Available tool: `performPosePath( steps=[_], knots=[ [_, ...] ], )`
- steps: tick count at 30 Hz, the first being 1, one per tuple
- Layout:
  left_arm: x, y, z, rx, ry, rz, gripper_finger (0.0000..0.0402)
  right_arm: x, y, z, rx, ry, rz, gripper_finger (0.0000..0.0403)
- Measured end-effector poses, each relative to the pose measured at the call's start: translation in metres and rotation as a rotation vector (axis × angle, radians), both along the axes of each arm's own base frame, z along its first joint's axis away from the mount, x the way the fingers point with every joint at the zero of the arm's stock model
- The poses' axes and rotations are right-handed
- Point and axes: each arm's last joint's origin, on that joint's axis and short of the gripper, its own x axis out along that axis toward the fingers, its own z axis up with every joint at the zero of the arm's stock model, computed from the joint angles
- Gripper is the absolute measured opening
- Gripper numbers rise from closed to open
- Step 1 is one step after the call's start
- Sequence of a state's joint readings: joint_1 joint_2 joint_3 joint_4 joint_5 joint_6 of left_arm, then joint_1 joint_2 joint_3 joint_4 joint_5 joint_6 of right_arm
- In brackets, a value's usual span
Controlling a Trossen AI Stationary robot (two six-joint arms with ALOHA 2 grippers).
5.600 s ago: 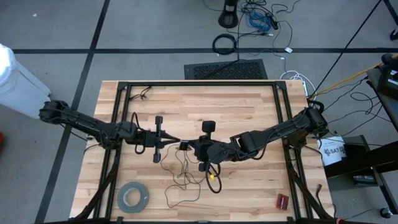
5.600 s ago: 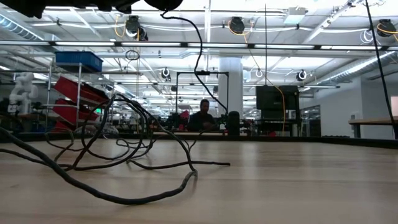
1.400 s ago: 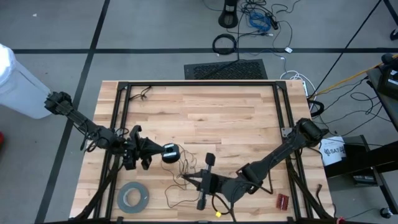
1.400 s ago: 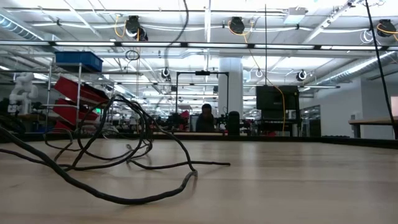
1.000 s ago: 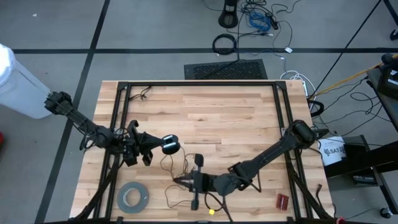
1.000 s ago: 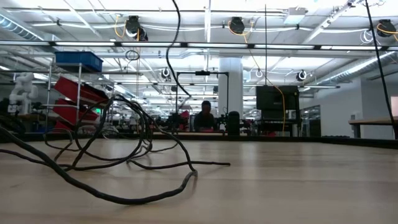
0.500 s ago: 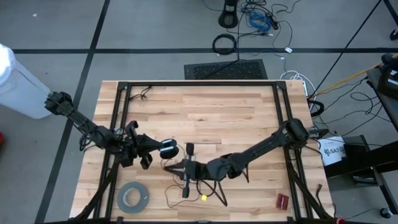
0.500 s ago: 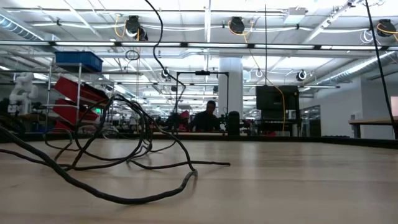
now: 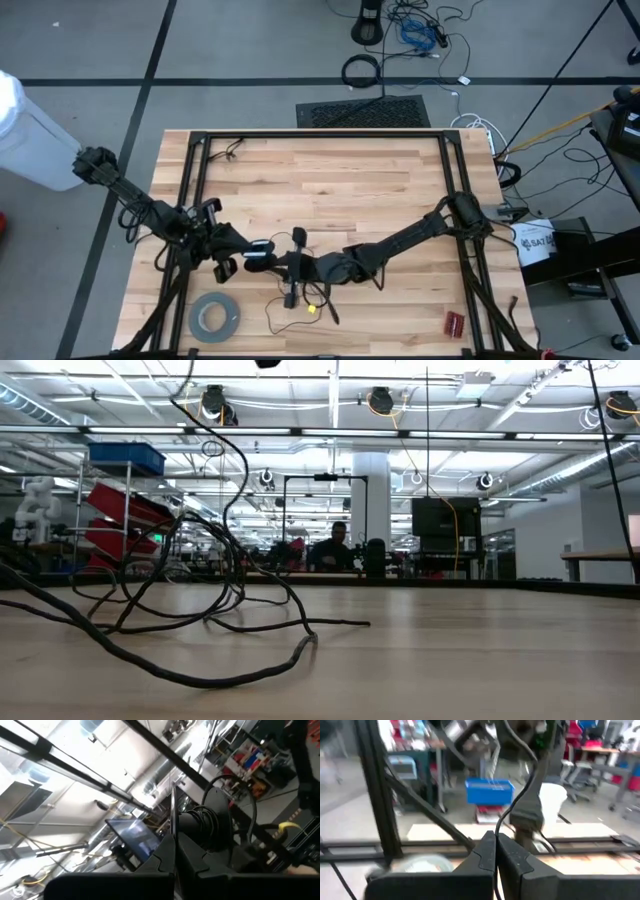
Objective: Coil cords
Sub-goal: Uncoil the black wire from the spool
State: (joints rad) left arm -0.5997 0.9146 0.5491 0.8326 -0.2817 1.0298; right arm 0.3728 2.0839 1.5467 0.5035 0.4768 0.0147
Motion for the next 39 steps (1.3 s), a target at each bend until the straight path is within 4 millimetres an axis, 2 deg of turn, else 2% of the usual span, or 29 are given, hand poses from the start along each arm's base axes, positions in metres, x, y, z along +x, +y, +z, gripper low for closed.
performPosePath(
  steps=[3, 7, 12, 15, 18, 22, 27, 34, 36, 39],
  knots=[
    [-0.003, -0.002, 0.001, -0.003, -0.004, -0.019, 0.0001, -0.014, 0.003, 0.014, -0.031, 0.076, -0.083, 0.0],
    [-0.008, -0.006, 0.002, -0.013, 0.003, -0.02, 0.0001, -0.044, 0.01, 0.035, -0.064, 0.197, -0.189, 0.0],
    [-0.009, -0.003, -0.004, 0.038, 0.095, 0.2, 0.0001, -0.087, 0.02, 0.071, -0.046, 0.258, -0.167, 0.0],
    [-0.008, 0.0, -0.007, 0.058, 0.153, 0.325, 0.0001, -0.11, 0.025, 0.081, -0.014, 0.326, -0.121, 0.0],
    [-0.009, 0.003, -0.007, 0.043, 0.174, 0.377, 0.0001, -0.129, 0.032, 0.084, -0.002, 0.386, -0.098, 0.0],
    [-0.008, 0.004, -0.009, 0.078, 0.199, 0.447, 0.0001, -0.147, 0.039, 0.083, -0.012, 0.456, -0.079, 0.0],
    [-0.007, 0.003, -0.013, 0.119, 0.234, 0.459, 0.0001, -0.161, 0.045, 0.08, 0.041, 0.514, -0.061, 0.0008],
    [-0.006, 0.002, -0.02, 0.179, 0.283, 0.463, 0.0001, -0.163, 0.052, 0.075, 0.141, 0.602, 0.06, 0.0068],
    [-0.006, 0.002, -0.021, 0.184, 0.287, 0.463, 0.0001, -0.16, 0.053, 0.071, 0.093, 0.591, 0.03, 0.0087],
    [-0.006, 0.002, -0.021, 0.186, 0.288, 0.463, 0.0001, -0.146, 0.051, 0.06, 0.004, 0.519, -0.122, 0.0112]
  ],
)
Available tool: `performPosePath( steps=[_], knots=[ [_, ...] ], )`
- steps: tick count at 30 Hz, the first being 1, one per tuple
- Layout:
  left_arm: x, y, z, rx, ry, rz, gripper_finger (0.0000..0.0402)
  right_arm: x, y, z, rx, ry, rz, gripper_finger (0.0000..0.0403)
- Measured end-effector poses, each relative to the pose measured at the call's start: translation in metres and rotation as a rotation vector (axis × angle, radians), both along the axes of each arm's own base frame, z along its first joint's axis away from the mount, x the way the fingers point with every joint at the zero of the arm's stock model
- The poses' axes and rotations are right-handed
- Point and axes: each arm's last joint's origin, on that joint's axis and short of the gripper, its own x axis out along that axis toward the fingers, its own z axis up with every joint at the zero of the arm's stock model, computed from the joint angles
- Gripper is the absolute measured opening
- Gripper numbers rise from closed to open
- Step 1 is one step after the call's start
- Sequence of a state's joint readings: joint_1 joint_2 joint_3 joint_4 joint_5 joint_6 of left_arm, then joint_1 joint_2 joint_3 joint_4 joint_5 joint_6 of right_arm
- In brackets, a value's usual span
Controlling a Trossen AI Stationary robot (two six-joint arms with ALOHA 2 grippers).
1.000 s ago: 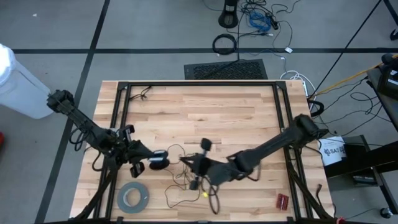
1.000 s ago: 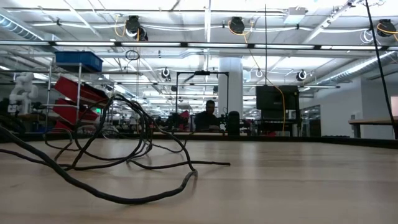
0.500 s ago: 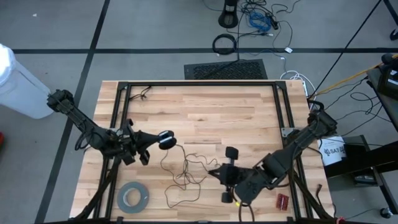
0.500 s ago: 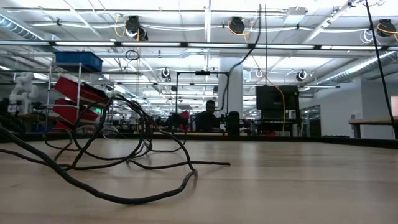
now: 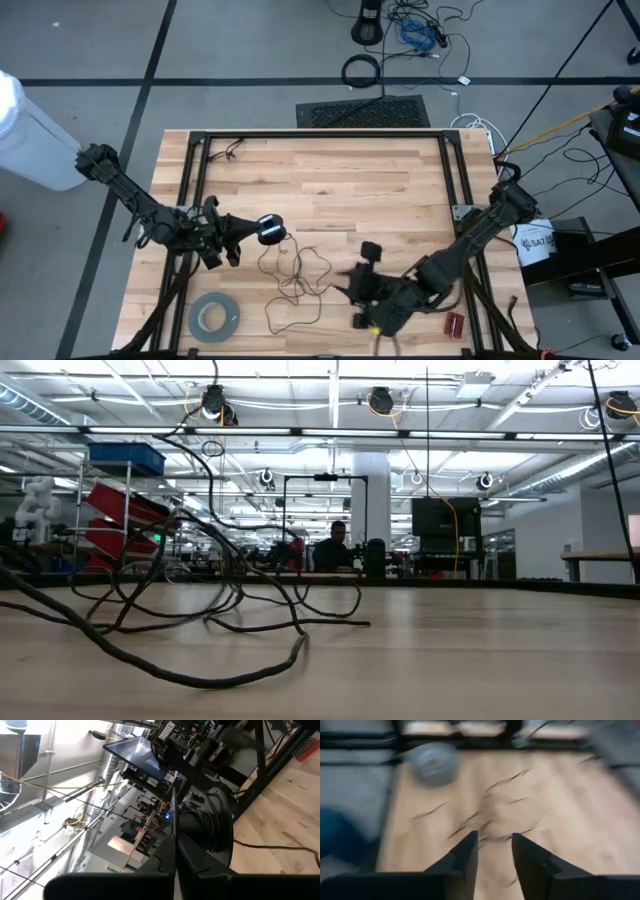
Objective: Coil cords
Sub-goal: Uncoil the black wire from the spool
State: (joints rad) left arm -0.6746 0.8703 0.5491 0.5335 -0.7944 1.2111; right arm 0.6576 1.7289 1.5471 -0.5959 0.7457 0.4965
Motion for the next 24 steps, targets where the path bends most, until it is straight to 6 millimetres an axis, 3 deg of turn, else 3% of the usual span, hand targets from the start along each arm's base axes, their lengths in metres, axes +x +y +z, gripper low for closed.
performPosePath(
  steps=[6, 12, 16, 19, 24],
  knots=[
    [0.0, 0.0, 0.0, 0.001, 0.001, 0.0, 0.0001, 0.036, 0.002, -0.026, -0.284, -0.129, -0.193, 0.0138],
    [0.0, 0.0, 0.0, 0.0, 0.001, 0.0, 0.0001, 0.074, -0.019, -0.029, -0.232, -0.193, -0.119, 0.0139],
    [0.0, 0.0, 0.0, 0.001, 0.001, 0.0, 0.0001, 0.086, -0.037, -0.029, -0.264, -0.167, -0.082, 0.0139],
    [0.0, 0.0, 0.0, 0.0, 0.002, 0.005, 0.0001, 0.076, -0.052, -0.018, -0.347, -0.065, -0.034, 0.0139],
    [0.0, 0.001, -0.002, 0.006, 0.02, 0.03, 0.0001, 0.018, -0.074, 0.031, -0.278, 0.044, 0.034, 0.0139]
  ],
)
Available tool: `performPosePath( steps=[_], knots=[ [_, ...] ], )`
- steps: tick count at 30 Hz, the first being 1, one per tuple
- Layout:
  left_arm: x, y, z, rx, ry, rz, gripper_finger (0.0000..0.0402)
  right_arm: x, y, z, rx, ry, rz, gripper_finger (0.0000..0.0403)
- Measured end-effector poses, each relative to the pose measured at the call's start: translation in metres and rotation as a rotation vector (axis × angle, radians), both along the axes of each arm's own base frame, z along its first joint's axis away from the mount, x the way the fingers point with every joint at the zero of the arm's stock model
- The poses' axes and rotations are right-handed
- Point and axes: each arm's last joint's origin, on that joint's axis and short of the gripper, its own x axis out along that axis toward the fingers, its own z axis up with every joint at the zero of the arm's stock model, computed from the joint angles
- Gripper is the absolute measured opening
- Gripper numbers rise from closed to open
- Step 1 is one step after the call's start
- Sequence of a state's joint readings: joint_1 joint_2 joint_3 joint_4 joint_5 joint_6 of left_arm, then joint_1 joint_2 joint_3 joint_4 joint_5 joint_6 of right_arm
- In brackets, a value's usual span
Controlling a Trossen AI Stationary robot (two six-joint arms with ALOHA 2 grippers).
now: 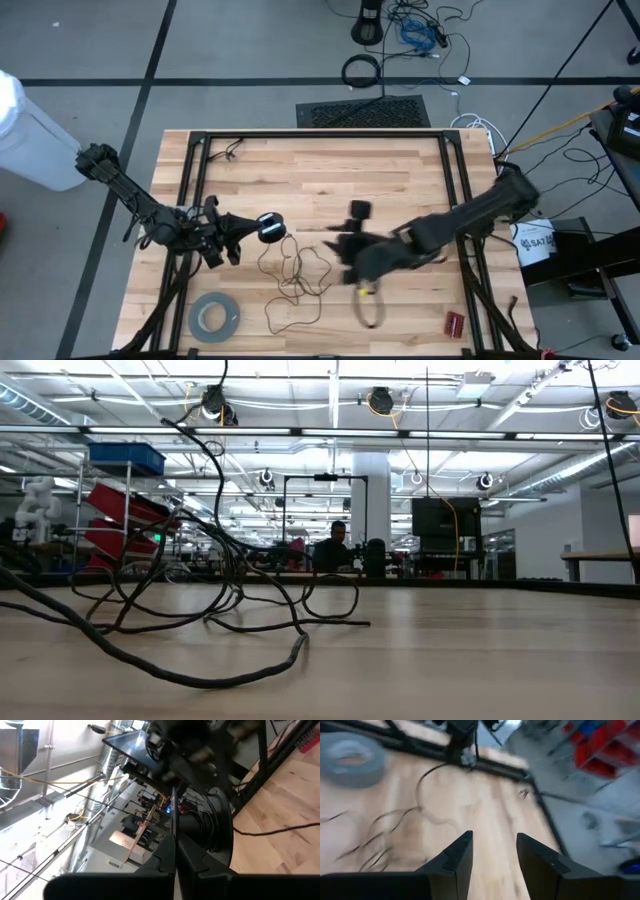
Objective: Coil cords
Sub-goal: Uncoil the black wire from the spool
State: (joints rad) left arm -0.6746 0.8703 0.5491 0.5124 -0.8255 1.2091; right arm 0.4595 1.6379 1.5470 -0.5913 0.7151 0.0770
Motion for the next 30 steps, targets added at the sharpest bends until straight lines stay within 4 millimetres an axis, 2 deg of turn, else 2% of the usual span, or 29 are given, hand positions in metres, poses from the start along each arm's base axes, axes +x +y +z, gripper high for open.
performPosePath(
  steps=[3, 6, 8, 10, 12, 16, 18, 20, 23, 30],
  knots=[
    [0.0, 0.0, 0.0, -0.018, -0.002, -0.001, 0.0001, -0.041, -0.002, 0.024, 0.164, 0.055, 0.081, 0.0139],
    [0.0, 0.0, 0.0, -0.042, -0.006, -0.004, 0.0001, -0.073, 0.003, 0.037, 0.266, 0.074, 0.098, 0.0139],
    [0.0, 0.0, 0.0, -0.047, -0.006, -0.007, 0.0001, -0.083, 0.013, 0.037, 0.285, 0.046, 0.06, 0.0139],
    [0.001, -0.001, 0.0, -0.042, -0.006, -0.02, 0.0001, -0.088, 0.026, 0.026, 0.275, -0.006, 0.026, 0.0139],
    [0.002, -0.002, -0.001, -0.017, -0.001, -0.044, 0.0001, -0.085, 0.043, 0.006, 0.252, -0.105, -0.008, 0.0139],
    [0.002, -0.004, -0.001, 0.01, -0.013, -0.118, 0.0001, -0.063, 0.064, -0.054, 0.174, -0.294, -0.015, 0.0139],
    [0.002, -0.005, 0.0, 0.011, -0.021, -0.145, 0.0001, -0.048, 0.059, -0.077, 0.169, -0.379, -0.005, 0.0139],
    [0.001, -0.005, 0.001, 0.017, -0.029, -0.148, 0.0001, -0.034, 0.048, -0.089, 0.203, -0.477, 0.011, 0.0139],
    [0.001, -0.005, 0.002, 0.012, -0.037, -0.153, 0.0001, -0.017, 0.028, -0.094, 0.2, -0.566, 0.073, 0.014],
    [0.003, -0.007, -0.001, 0.002, -0.025, -0.16, 0.0001, 0.016, -0.016, -0.077, 0.213, -0.62, 0.233, 0.0142]
  ],
)
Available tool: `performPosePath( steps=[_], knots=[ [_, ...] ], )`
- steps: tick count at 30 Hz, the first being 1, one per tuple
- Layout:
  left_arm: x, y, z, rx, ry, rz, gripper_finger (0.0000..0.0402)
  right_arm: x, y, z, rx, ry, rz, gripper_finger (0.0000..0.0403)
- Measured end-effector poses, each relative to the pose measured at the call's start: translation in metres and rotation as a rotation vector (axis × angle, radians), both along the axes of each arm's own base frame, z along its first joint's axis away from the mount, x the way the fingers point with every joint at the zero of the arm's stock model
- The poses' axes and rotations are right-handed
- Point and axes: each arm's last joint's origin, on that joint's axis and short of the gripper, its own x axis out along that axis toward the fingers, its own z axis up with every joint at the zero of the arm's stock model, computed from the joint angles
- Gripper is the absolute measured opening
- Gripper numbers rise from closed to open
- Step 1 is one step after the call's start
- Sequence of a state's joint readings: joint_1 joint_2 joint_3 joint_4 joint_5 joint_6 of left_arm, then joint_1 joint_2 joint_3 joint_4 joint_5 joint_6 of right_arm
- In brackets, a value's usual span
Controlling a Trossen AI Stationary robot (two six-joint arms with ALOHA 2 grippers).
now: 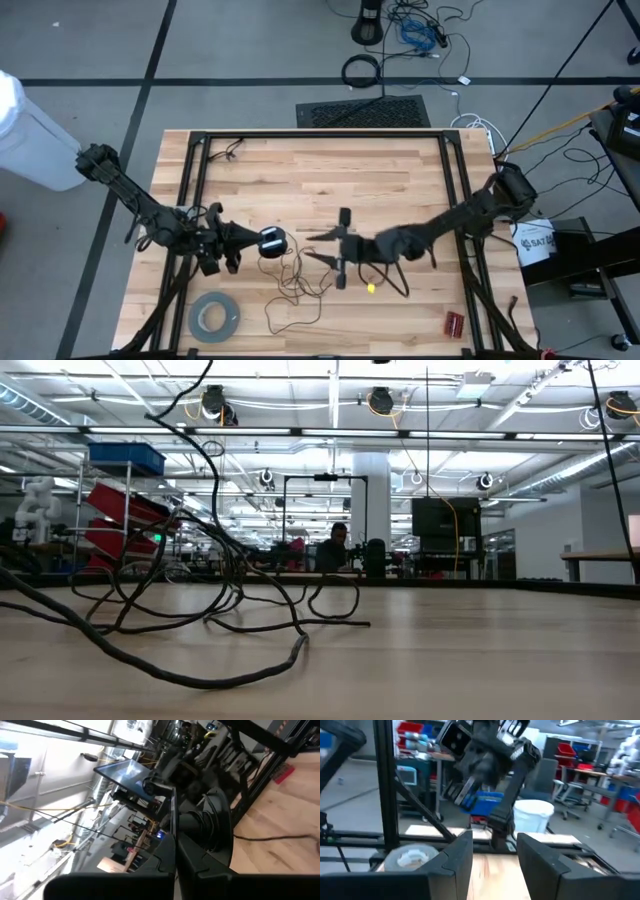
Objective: Coil cords
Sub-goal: Uncoil the black wire from the spool
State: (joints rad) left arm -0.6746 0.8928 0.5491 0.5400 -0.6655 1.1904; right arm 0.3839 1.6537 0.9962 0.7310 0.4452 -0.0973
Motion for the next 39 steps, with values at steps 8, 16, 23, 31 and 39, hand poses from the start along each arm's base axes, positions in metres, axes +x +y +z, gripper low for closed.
performPosePath(
  steps=[8, 16, 23, 31, 39],
  knots=[
    [0.005, -0.004, -0.006, -0.005, 0.026, -0.002, 0.0001, 0.02, -0.009, 0.013, -0.016, -0.009, 0.158, 0.0142],
    [0.005, -0.004, -0.006, -0.007, 0.025, 0.006, 0.0001, 0.023, -0.009, 0.014, -0.01, 0.011, 0.182, 0.0142],
    [0.005, -0.003, -0.005, -0.011, 0.02, 0.01, 0.0001, 0.032, -0.009, -0.002, 0.003, 0.019, 0.174, 0.0127],
    [0.005, -0.003, -0.005, 0.008, 0.022, 0.018, 0.0001, 0.034, -0.01, -0.001, -0.004, -0.017, 0.157, 0.004],
    [0.005, -0.002, -0.006, 0.009, 0.037, 0.064, 0.0001, 0.033, -0.007, 0.0, 0.02, -0.025, 0.167, 0.0002]
  ],
)
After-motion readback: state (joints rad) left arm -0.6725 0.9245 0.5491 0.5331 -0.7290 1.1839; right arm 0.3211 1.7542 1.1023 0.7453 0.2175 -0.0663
